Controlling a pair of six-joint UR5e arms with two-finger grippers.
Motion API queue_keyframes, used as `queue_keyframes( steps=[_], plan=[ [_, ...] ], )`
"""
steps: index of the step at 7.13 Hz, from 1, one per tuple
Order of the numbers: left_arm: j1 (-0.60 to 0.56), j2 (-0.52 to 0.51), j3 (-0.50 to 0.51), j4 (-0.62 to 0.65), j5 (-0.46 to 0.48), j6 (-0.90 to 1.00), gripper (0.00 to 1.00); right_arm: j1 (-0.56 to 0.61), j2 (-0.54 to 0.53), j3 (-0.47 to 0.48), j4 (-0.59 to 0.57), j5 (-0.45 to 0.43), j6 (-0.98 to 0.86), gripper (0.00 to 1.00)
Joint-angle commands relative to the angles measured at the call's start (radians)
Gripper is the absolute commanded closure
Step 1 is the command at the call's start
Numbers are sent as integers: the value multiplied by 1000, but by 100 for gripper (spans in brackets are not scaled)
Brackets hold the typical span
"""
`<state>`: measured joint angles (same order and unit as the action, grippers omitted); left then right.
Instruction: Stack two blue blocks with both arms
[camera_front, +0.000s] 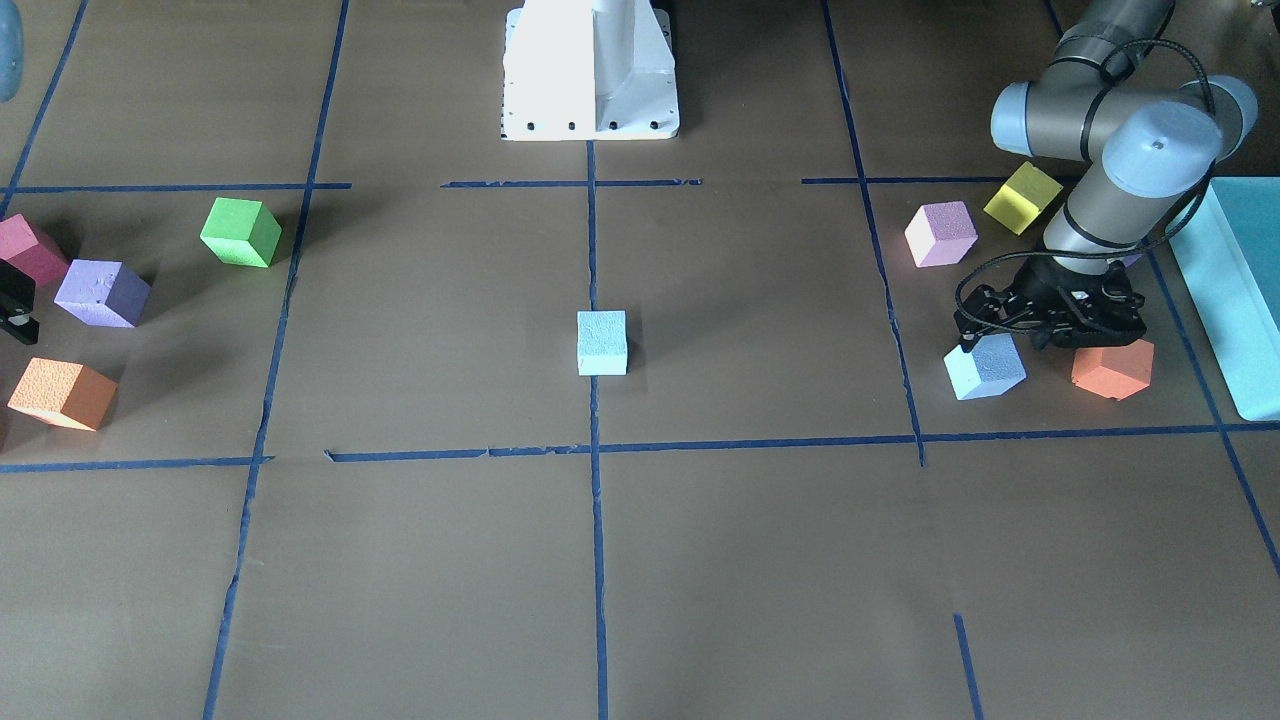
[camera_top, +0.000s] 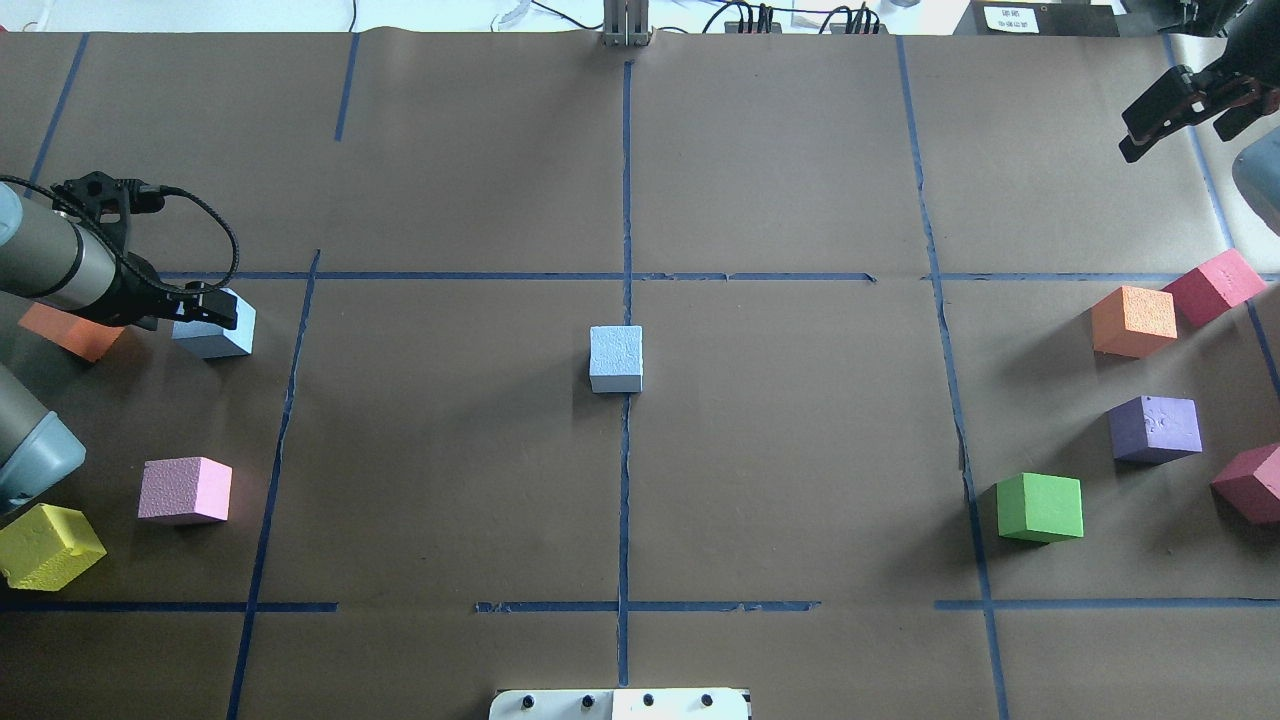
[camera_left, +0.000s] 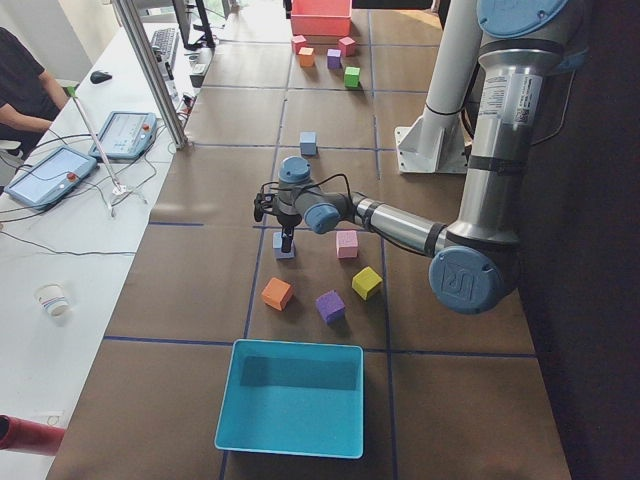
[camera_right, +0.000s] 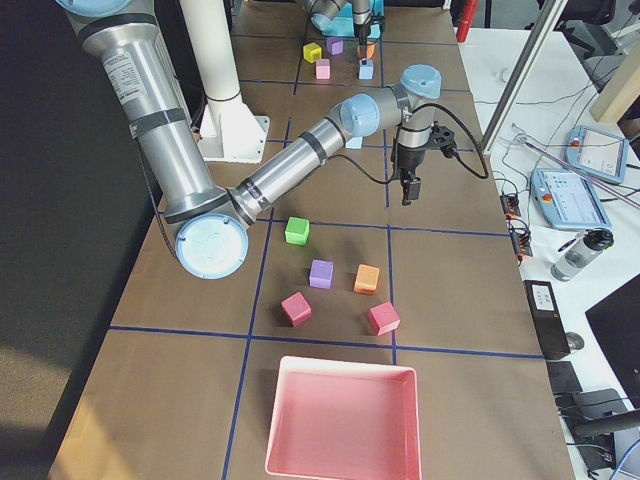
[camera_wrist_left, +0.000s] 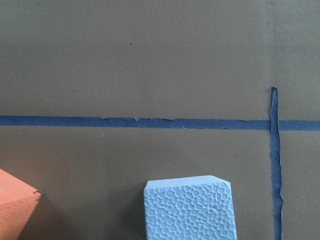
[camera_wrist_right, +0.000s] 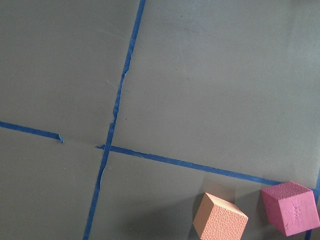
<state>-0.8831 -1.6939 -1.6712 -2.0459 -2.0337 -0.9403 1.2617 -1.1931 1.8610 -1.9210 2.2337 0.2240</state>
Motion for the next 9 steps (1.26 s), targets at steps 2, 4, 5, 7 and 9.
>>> queue_keyframes(
  steps=[2, 4, 5, 7, 9],
  plan=[
    [18, -38, 71, -5, 0, 0, 2, 15, -13, -5, 2, 3, -11, 0],
    [20, -44, 64, 1, -3, -3, 77, 27, -34, -5, 5, 35, -11, 0],
    [18, -43, 54, 10, -6, 0, 98, 36, -40, -5, 5, 38, -12, 0],
    [12, -59, -52, 167, -55, 1, 100, 80, -119, -6, 10, 99, -122, 0],
    [13, -206, -154, 438, -54, -5, 100, 149, -240, -6, 38, 127, -223, 0]
  ],
)
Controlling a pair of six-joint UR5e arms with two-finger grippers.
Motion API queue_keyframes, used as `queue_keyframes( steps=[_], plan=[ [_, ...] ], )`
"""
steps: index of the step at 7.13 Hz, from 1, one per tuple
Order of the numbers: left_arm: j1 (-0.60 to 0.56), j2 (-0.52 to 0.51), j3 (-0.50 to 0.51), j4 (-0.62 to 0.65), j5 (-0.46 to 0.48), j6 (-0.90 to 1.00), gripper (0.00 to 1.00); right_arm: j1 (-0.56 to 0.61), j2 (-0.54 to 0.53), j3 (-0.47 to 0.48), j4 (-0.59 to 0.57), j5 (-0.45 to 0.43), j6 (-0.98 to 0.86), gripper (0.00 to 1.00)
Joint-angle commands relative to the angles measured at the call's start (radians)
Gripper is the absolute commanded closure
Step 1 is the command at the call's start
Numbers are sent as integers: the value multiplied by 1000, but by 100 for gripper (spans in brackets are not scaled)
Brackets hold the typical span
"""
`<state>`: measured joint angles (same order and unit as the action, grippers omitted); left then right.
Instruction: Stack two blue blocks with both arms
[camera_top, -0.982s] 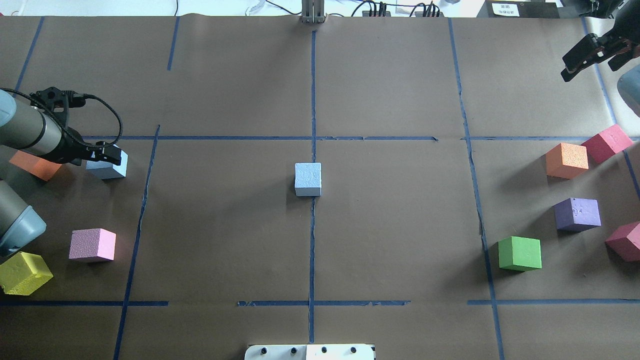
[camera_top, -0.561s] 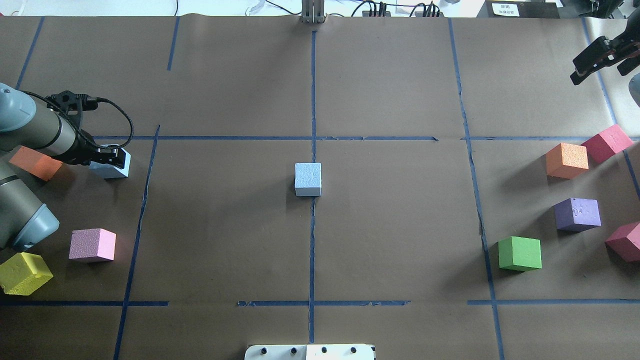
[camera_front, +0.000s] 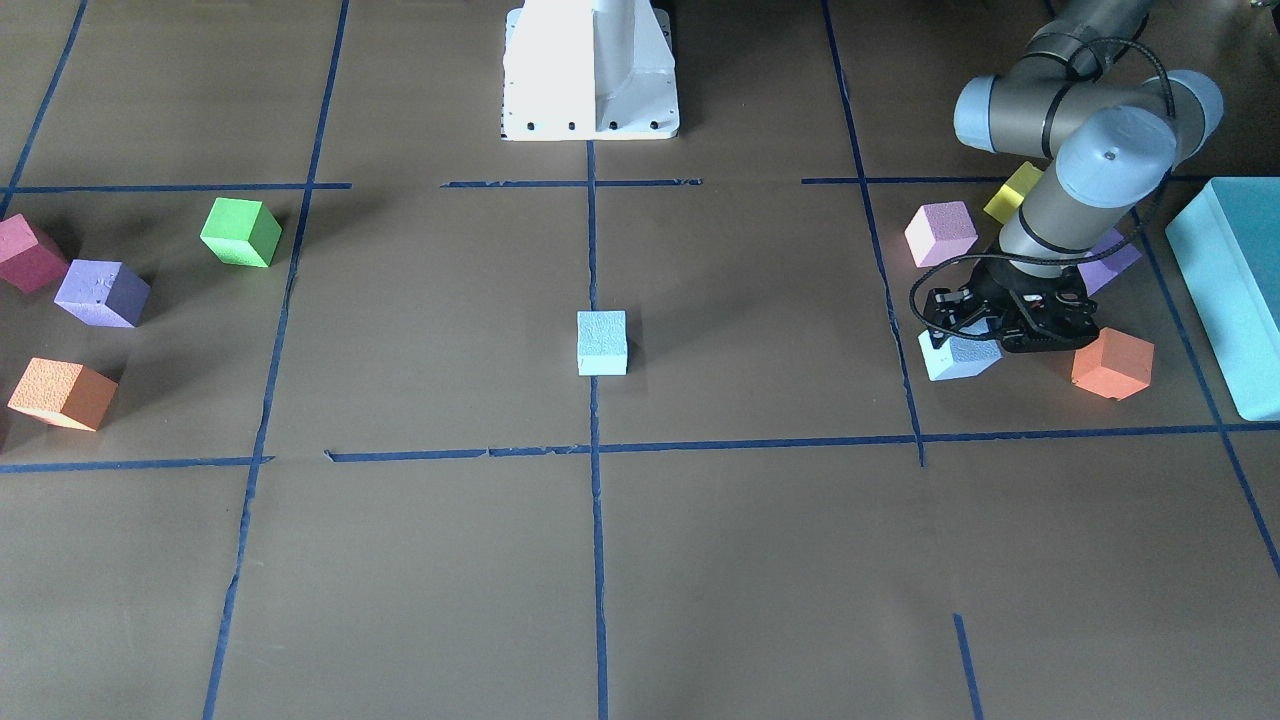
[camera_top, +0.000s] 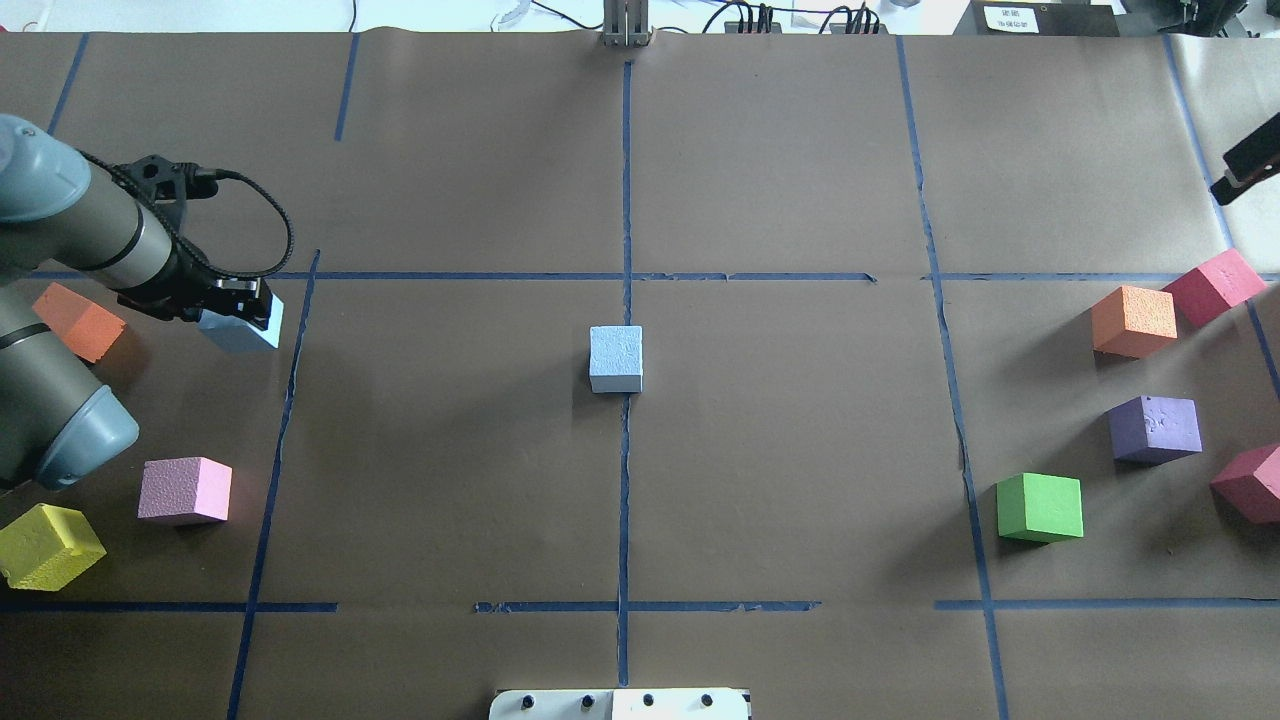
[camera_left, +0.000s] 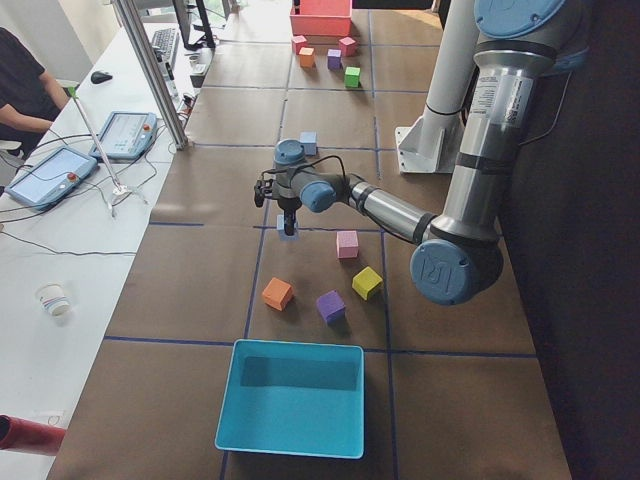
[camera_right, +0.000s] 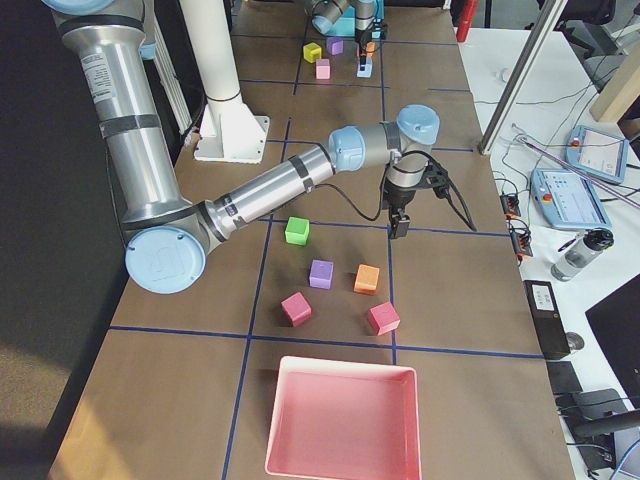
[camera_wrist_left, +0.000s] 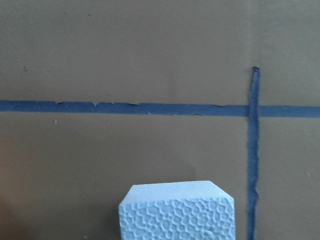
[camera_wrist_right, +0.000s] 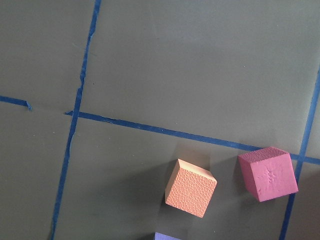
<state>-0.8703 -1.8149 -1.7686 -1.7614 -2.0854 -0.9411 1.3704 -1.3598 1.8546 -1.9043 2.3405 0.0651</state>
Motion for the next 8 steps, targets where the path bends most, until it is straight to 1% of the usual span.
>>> queue_keyframes(
  steps=[1, 2, 3, 4, 5, 6, 8],
  plan=[
    [2, -193, -63, 262, -1, -10, 100, 76, -135, 1, 68, 23, -70, 0],
    [14, -283, -61, 346, -1, -37, 100, 99, -233, 1, 146, 26, -76, 0],
    [25, -364, -45, 377, -2, -83, 100, 113, -337, -5, 280, 23, -77, 0],
    [51, -409, -34, 378, -2, -115, 100, 128, -396, -17, 371, 20, -74, 0],
    [68, -461, 0, 378, -2, -151, 100, 142, -403, -20, 379, 20, -73, 0],
    [97, -531, 48, 378, 4, -186, 100, 144, -398, -44, 381, 23, -68, 0],
    [135, -653, 162, 378, 7, -217, 100, 144, -381, -81, 393, 26, -67, 0]
  ],
)
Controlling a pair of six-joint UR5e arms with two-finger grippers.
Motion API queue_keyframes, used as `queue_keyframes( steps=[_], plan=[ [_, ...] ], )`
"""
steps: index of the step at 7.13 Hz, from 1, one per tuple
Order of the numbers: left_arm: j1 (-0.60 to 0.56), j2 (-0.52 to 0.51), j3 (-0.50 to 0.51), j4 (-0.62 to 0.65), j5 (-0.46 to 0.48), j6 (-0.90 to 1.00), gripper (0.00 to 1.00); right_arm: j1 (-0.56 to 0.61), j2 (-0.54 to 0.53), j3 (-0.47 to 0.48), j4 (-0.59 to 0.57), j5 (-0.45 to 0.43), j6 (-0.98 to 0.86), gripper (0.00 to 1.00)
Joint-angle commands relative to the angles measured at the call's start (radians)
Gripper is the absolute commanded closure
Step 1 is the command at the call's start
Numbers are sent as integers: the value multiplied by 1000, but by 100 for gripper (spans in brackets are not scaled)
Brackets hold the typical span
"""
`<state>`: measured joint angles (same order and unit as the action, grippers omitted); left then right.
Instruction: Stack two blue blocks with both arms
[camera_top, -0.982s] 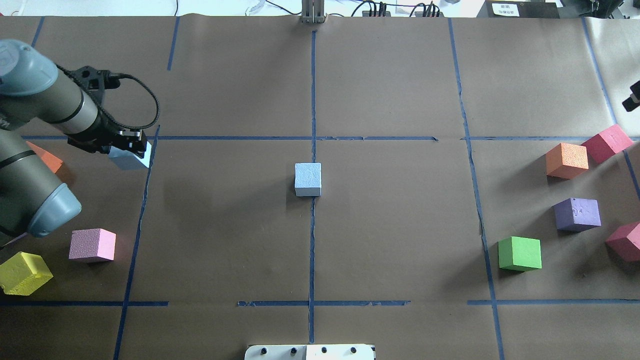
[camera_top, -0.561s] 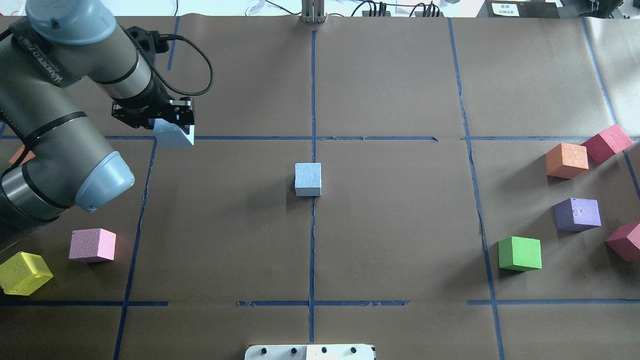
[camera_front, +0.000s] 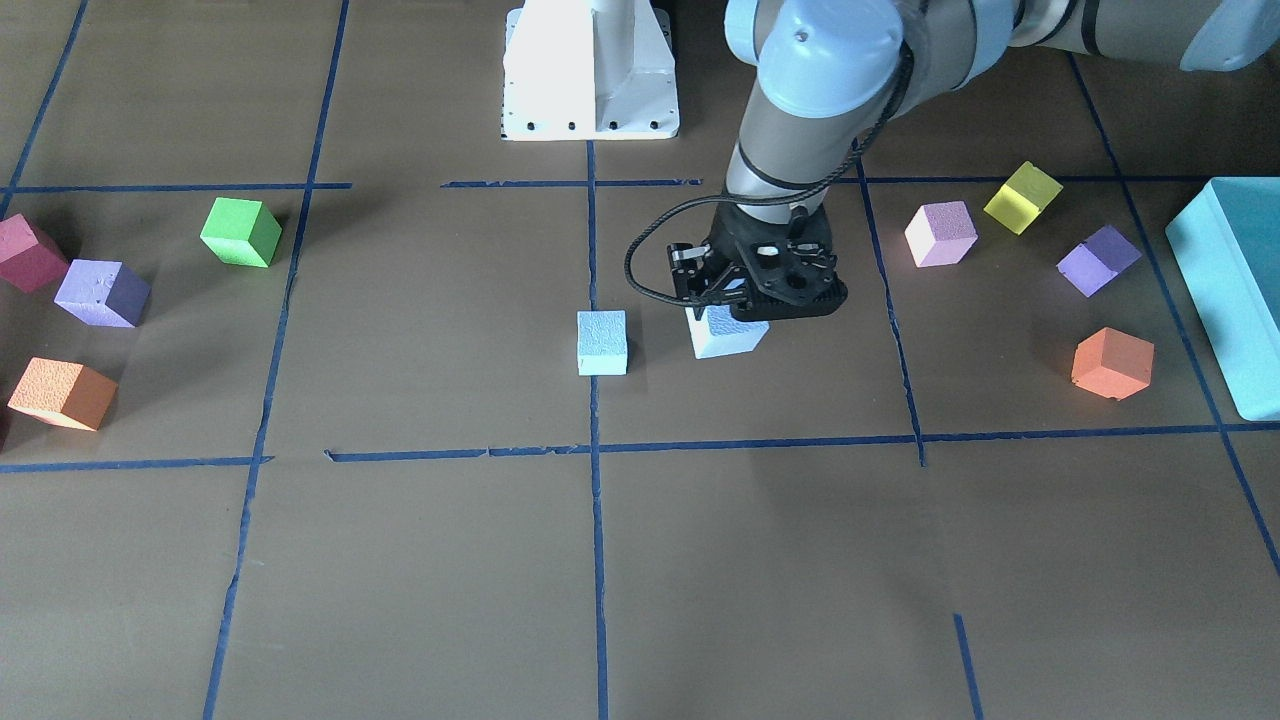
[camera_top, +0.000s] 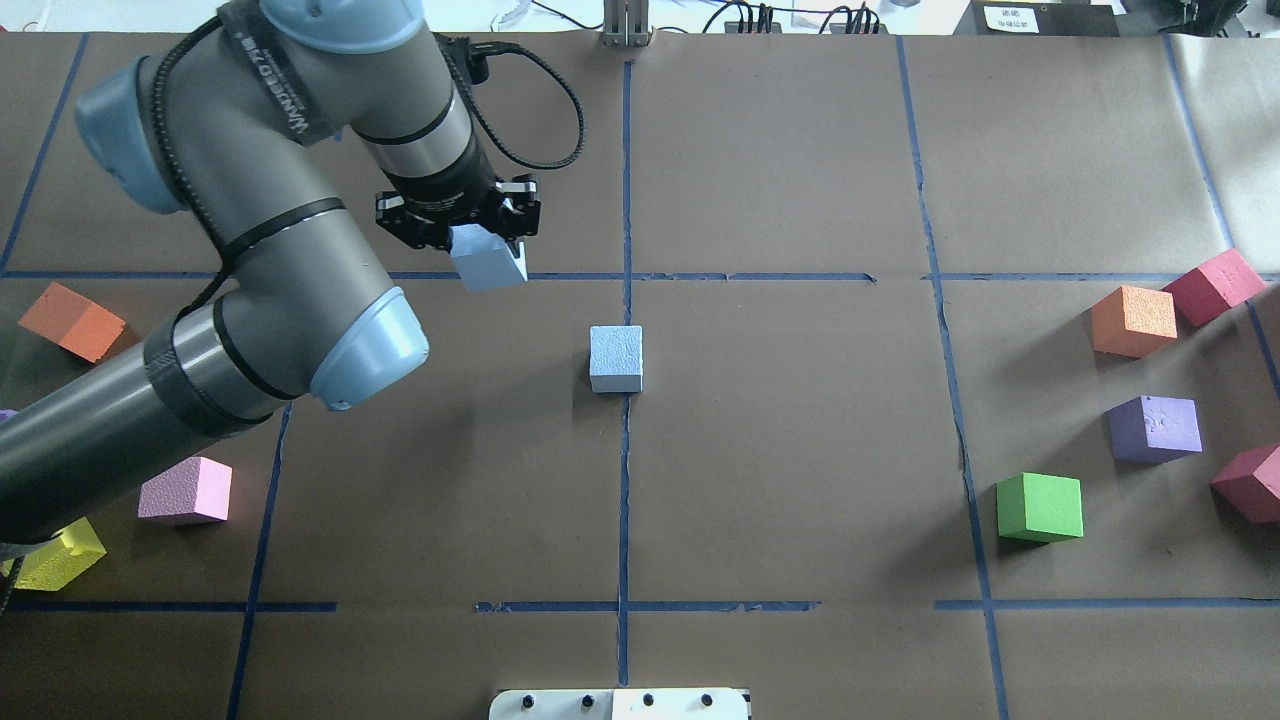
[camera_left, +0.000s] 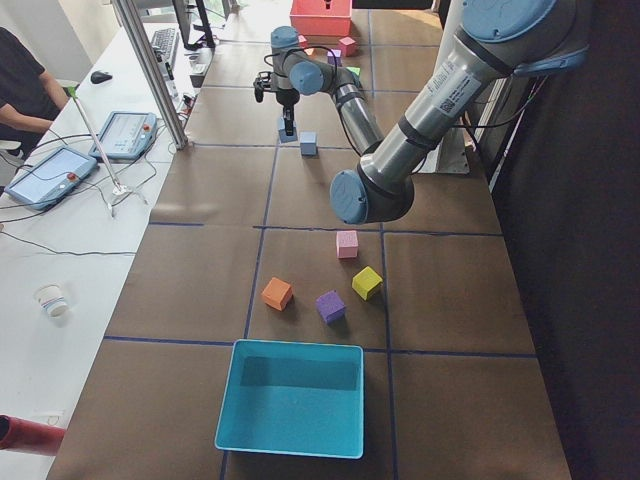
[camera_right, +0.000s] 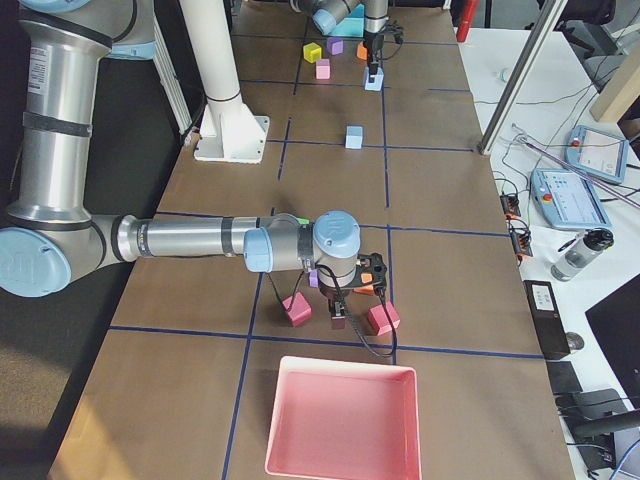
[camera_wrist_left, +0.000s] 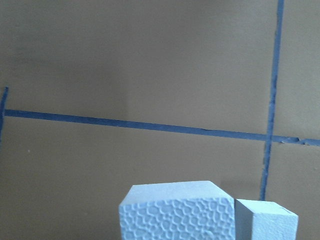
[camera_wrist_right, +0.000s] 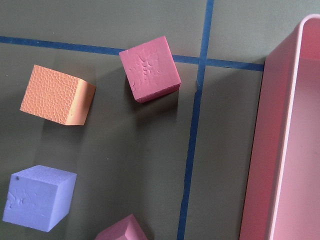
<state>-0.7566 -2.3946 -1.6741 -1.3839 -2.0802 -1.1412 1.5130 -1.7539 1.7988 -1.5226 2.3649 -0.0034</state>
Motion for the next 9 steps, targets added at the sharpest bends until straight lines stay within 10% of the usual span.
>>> queue_keyframes(
  steps=[1, 9],
  plan=[
    [58, -87, 77, -3, 12, -34, 100, 6, 13, -27, 12, 2, 3, 0],
    [163, -126, 189, -92, 91, -32, 100, 21, 16, -30, 12, 53, 6, 0]
  ],
)
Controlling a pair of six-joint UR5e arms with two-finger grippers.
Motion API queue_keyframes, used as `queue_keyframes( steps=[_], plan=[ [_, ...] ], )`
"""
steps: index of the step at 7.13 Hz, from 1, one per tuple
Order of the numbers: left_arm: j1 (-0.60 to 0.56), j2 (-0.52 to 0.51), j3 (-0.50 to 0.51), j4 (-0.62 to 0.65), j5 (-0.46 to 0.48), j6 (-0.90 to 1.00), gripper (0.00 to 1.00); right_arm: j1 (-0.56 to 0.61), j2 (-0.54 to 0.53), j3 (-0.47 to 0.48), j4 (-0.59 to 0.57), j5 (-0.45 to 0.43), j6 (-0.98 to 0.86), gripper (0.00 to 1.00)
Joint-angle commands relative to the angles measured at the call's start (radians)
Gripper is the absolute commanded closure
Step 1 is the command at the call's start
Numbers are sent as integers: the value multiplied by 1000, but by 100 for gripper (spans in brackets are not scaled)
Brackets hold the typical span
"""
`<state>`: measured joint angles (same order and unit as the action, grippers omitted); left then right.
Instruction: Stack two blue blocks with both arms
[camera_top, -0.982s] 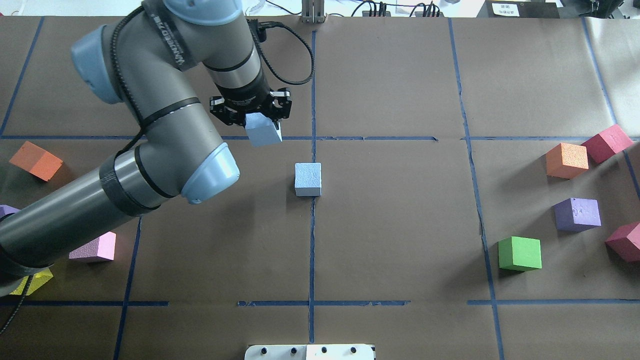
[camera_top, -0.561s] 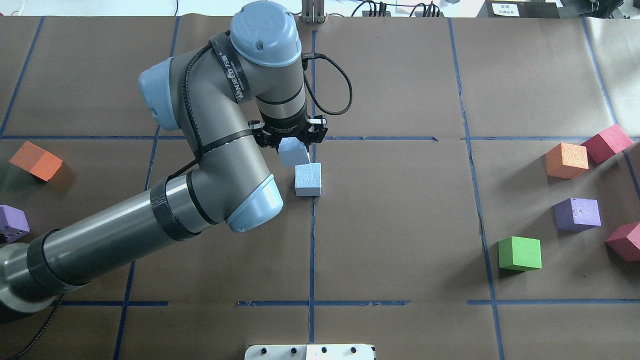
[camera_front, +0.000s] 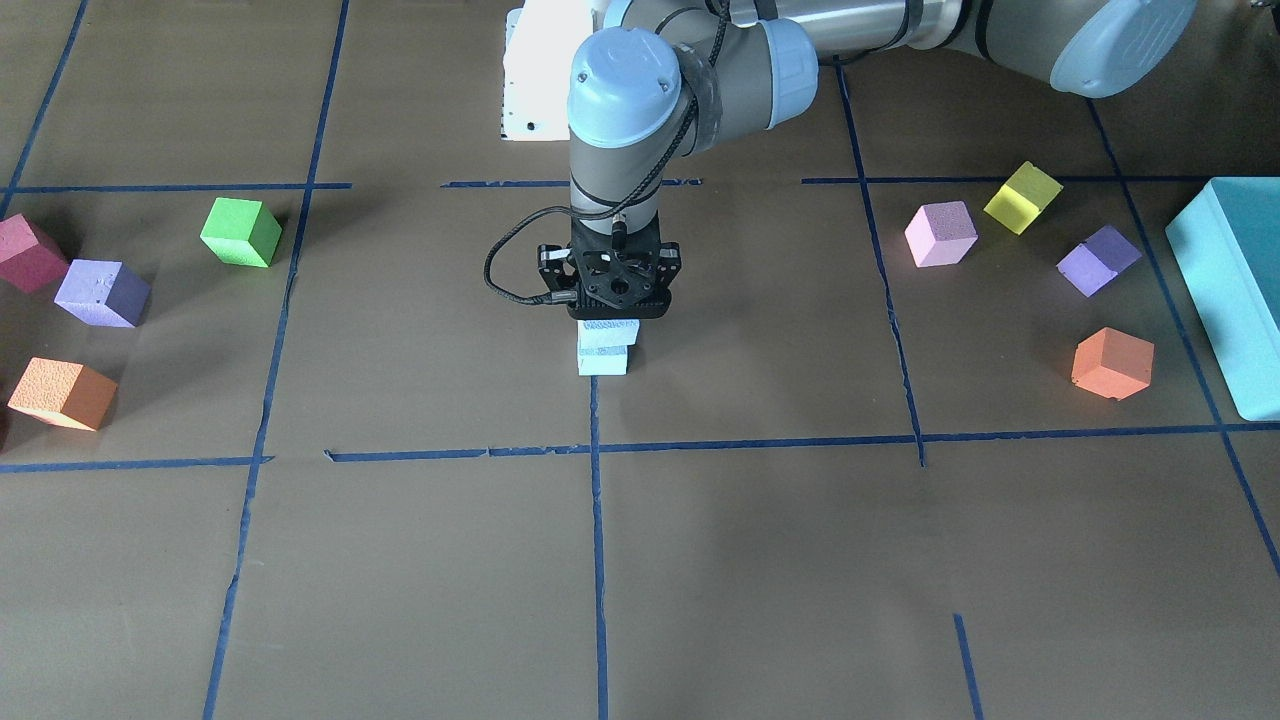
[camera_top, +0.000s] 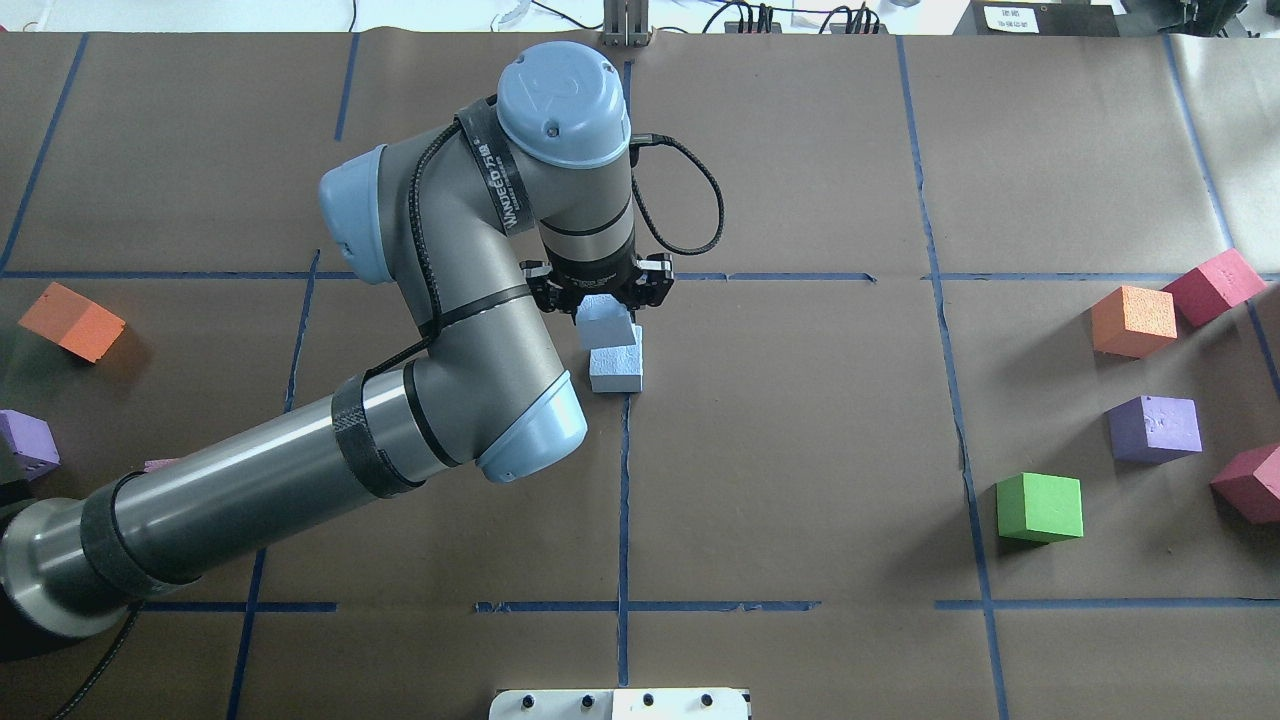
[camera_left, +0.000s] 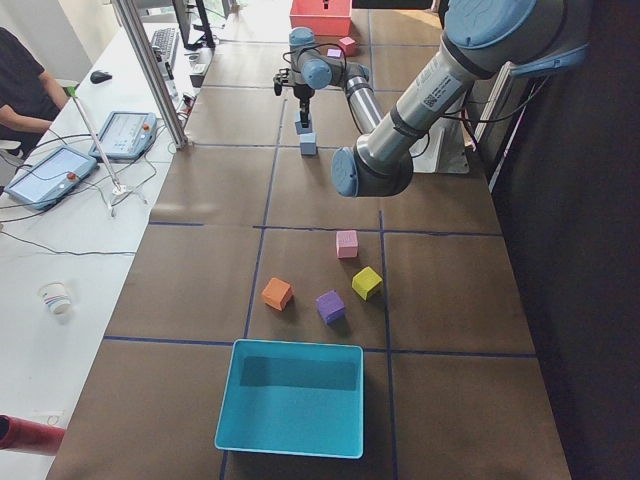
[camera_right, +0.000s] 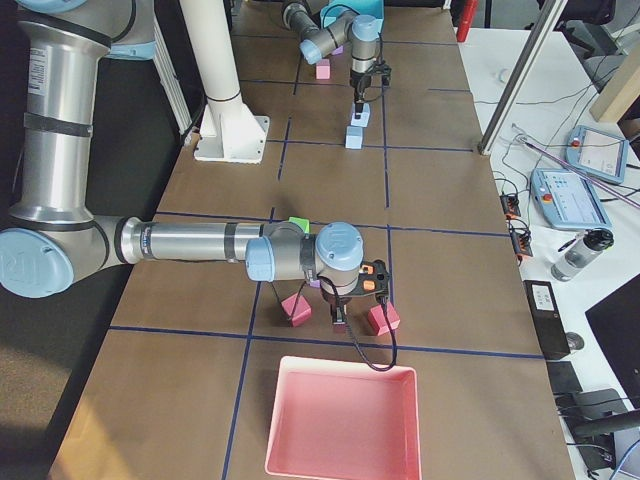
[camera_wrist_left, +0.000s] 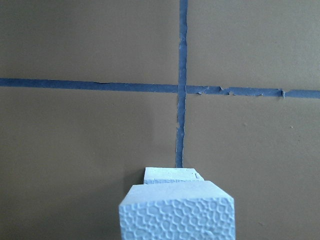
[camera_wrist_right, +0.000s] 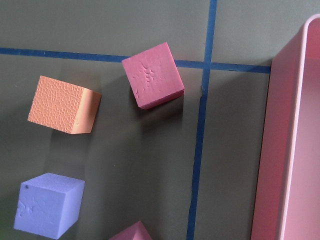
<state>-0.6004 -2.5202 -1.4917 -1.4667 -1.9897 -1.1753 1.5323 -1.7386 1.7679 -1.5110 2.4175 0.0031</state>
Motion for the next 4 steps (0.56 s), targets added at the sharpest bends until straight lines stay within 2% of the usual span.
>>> queue_keyframes(
  steps=[1, 3, 4],
  plan=[
    [13, 1, 23, -35, 0, 2, 100, 2, 1, 1, 0, 0, 0, 0],
    [22, 0, 62, -73, 0, 2, 100, 2, 1, 1, 0, 0, 0, 0],
    [22, 1, 62, -73, 0, 2, 97, 2, 1, 1, 0, 0, 0, 0]
  ],
)
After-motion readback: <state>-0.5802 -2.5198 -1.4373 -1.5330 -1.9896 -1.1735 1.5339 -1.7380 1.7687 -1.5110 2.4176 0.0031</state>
